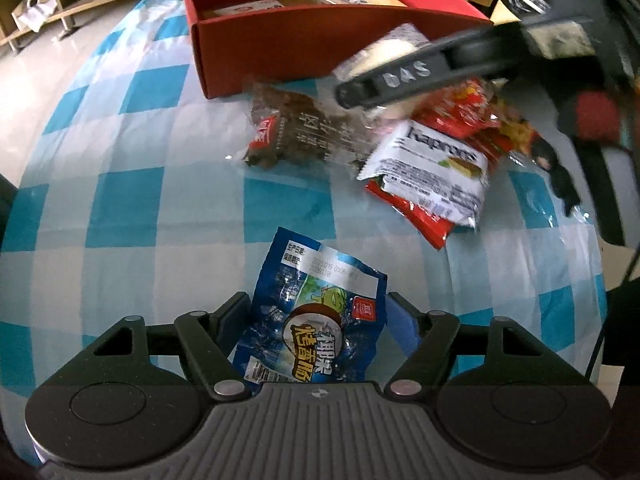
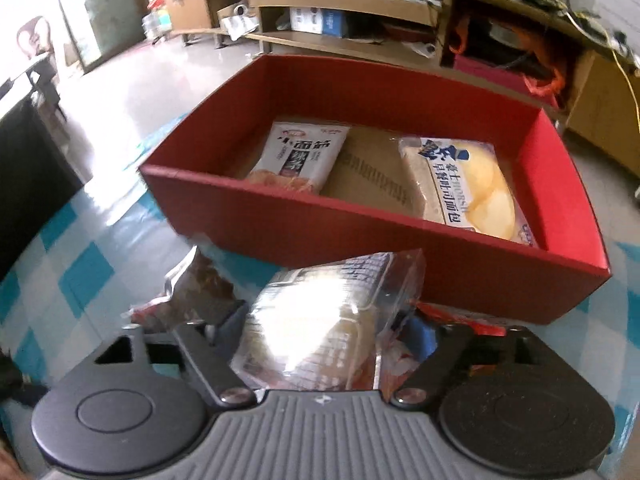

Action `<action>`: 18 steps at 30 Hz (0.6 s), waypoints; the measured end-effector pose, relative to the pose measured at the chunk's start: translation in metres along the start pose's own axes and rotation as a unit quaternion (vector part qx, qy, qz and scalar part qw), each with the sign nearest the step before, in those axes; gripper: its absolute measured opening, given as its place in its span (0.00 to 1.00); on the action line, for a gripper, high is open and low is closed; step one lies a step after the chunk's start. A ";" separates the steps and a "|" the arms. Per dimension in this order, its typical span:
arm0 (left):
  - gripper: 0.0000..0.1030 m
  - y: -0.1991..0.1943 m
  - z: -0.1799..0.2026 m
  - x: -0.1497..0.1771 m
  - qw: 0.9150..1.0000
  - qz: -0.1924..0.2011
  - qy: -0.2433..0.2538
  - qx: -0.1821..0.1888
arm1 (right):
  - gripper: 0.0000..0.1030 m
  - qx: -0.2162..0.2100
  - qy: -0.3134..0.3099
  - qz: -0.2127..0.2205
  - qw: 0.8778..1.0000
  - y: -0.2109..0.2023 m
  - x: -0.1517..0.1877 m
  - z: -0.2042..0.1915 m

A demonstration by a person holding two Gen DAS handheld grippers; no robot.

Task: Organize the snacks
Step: 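Grasp the round bun in clear wrap with the right tool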

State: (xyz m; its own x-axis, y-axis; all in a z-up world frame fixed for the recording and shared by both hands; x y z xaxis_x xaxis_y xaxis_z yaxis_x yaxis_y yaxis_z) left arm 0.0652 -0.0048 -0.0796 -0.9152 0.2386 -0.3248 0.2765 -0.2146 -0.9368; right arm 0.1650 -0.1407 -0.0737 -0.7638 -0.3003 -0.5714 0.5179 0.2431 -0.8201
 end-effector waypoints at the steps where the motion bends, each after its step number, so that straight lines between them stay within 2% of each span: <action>1: 0.77 -0.001 -0.001 -0.001 1.000 0.000 -0.002 0.001 | 0.65 -0.004 0.003 0.001 1.000 -0.003 0.001 0.001; 6: 0.78 0.000 0.001 0.000 1.000 -0.001 0.005 -0.004 | 0.62 -0.017 0.029 0.018 0.999 -0.032 0.010 0.011; 12: 0.83 0.003 0.004 0.005 1.000 -0.004 0.006 -0.011 | 0.62 -0.038 0.069 0.057 0.995 -0.091 0.036 0.011; 15: 0.88 0.007 0.007 0.010 1.000 -0.007 0.021 -0.012 | 0.62 -0.045 0.081 0.039 0.995 -0.105 0.069 0.002; 18: 0.93 0.012 0.012 0.014 0.998 -0.001 0.049 -0.041 | 0.63 -0.041 0.080 0.007 0.996 -0.107 0.105 -0.008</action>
State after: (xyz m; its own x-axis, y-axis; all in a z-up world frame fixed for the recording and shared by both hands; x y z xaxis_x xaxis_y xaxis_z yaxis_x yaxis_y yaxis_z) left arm 0.0519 -0.0150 -0.0938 -0.8838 0.3307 -0.3309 0.3023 -0.1362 -0.9434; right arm 0.0258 -0.1913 -0.0455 -0.8119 -0.1470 -0.5650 0.5008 0.3218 -0.8035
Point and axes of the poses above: each gripper's, at about its wrist camera, not at the fingertips, and y roughly the way its jaws point, z to its right, x to its underside, the point moved 4 cm from there along y, roughly the way its jaws point, and after that the axes turned 6 degrees about -y, right-handed, at the moved point
